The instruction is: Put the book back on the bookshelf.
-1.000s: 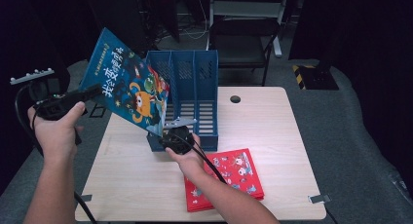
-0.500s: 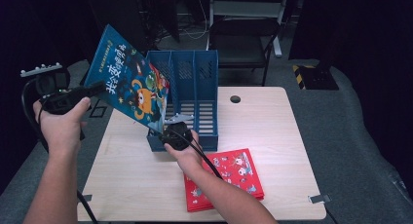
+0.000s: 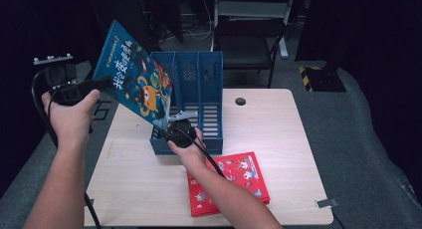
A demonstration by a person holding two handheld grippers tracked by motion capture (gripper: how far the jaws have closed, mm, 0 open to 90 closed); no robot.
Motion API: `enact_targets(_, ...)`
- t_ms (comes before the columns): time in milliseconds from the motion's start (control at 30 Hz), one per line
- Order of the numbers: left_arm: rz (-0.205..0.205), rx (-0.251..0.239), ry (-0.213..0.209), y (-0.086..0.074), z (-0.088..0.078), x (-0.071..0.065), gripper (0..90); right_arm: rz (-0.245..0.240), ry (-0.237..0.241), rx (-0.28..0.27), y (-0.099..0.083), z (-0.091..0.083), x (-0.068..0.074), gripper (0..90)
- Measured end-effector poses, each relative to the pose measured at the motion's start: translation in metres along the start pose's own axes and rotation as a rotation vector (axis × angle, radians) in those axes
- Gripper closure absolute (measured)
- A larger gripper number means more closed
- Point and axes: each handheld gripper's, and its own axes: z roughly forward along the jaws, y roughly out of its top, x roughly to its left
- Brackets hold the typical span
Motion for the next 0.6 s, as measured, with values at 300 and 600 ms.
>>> enact_targets(300,-0.026,0.009,-0.021,0.0,0.006,-0.007,80.7,-0.021,-0.028,0.015,0.003,0.009,-0.004,69.1)
enact_targets(600,-0.032,0.017,-0.014,-0.001,0.008,-0.007,82.0,-0.035,-0.071,0.021,0.006,0.015,-0.003,66.8)
